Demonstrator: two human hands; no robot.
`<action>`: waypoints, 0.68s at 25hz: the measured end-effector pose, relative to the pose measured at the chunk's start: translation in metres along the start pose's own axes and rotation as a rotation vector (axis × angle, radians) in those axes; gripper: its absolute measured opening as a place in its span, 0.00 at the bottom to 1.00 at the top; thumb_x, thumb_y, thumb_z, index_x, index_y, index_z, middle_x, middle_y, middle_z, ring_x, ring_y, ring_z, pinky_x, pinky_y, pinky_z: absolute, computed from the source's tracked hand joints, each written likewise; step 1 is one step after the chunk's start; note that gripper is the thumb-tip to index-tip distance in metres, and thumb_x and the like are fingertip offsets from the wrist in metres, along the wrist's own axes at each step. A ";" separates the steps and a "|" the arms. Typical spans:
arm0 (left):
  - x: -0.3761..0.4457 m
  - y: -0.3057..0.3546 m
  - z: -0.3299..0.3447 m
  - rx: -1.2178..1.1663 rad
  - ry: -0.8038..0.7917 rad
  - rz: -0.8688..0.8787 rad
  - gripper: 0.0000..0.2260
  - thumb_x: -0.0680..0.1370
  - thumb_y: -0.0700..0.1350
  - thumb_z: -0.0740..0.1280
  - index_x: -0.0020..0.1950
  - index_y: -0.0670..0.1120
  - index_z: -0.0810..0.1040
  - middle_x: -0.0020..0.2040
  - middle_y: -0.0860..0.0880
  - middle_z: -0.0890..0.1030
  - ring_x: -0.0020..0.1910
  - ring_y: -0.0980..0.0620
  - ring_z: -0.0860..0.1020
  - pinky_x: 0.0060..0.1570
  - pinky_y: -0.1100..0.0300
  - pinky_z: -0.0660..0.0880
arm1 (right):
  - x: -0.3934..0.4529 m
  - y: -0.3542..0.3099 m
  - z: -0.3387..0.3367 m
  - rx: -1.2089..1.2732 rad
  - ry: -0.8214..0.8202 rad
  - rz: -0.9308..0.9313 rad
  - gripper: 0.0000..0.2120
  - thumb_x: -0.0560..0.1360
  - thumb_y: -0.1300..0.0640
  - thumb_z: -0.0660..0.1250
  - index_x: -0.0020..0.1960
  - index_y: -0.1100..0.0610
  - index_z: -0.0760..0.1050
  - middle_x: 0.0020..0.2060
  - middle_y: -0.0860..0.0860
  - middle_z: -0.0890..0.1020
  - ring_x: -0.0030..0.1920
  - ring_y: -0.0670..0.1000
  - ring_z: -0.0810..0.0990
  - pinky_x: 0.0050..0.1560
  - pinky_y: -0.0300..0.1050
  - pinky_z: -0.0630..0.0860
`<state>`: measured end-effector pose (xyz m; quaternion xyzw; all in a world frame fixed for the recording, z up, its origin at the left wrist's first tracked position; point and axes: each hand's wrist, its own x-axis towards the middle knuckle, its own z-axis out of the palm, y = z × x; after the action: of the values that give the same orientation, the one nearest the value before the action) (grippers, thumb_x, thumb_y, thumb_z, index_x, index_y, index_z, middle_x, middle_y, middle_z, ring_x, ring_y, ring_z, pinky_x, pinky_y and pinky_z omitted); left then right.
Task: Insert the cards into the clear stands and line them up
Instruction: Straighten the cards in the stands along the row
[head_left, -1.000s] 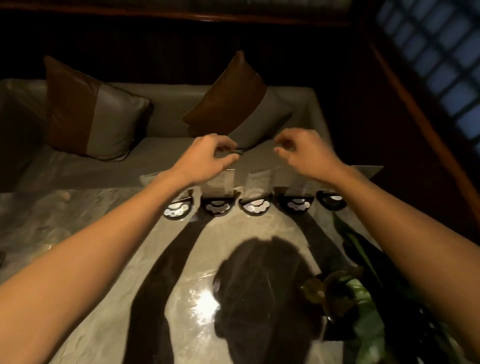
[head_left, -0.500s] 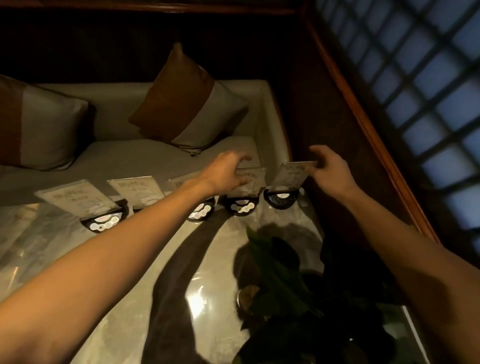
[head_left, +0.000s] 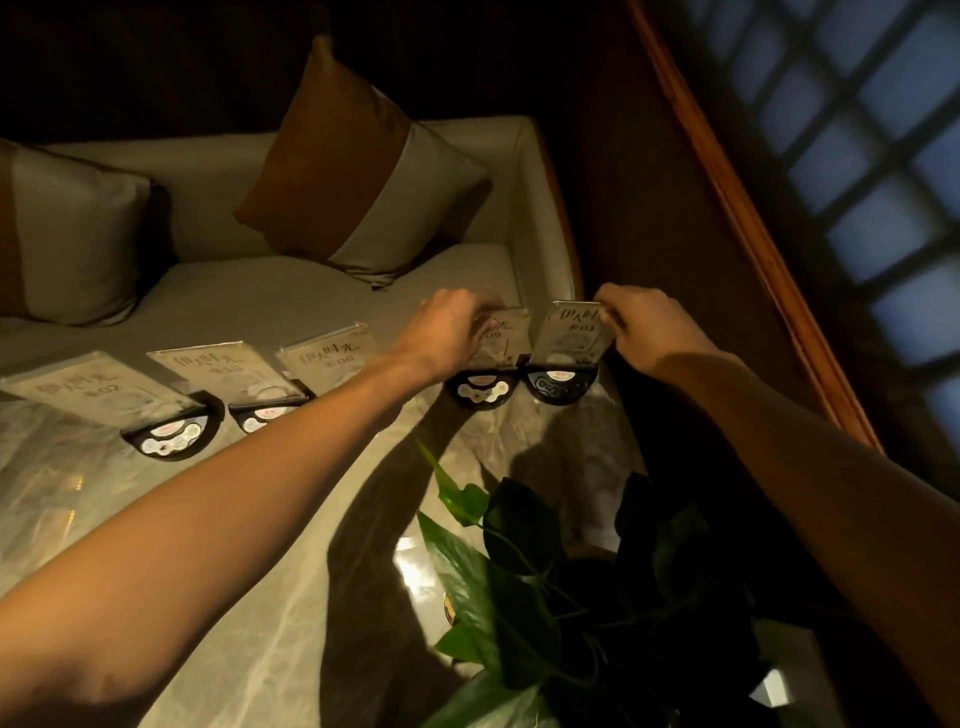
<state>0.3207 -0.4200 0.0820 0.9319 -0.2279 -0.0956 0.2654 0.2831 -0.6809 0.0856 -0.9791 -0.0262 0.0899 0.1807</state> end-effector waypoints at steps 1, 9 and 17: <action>0.003 0.003 0.001 0.006 -0.008 0.004 0.13 0.80 0.41 0.67 0.65 0.47 0.80 0.60 0.46 0.84 0.60 0.48 0.81 0.60 0.51 0.78 | -0.001 0.003 -0.001 0.012 -0.001 0.009 0.06 0.82 0.56 0.60 0.57 0.52 0.73 0.49 0.46 0.76 0.48 0.48 0.76 0.37 0.34 0.65; 0.013 0.002 0.006 -0.043 0.016 -0.032 0.12 0.81 0.42 0.67 0.63 0.46 0.81 0.59 0.46 0.84 0.60 0.45 0.81 0.61 0.48 0.76 | 0.001 0.007 -0.004 -0.012 0.032 -0.017 0.07 0.82 0.56 0.59 0.57 0.52 0.74 0.48 0.48 0.77 0.47 0.50 0.76 0.37 0.39 0.69; 0.016 0.003 0.008 -0.068 0.011 -0.005 0.13 0.81 0.42 0.67 0.64 0.45 0.81 0.59 0.45 0.84 0.60 0.45 0.81 0.60 0.49 0.77 | 0.000 0.012 -0.004 0.005 0.066 0.052 0.07 0.82 0.57 0.60 0.58 0.53 0.74 0.51 0.50 0.79 0.51 0.52 0.78 0.47 0.48 0.76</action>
<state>0.3313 -0.4334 0.0761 0.9235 -0.2208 -0.0986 0.2979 0.2843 -0.6934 0.0853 -0.9814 0.0052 0.0625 0.1815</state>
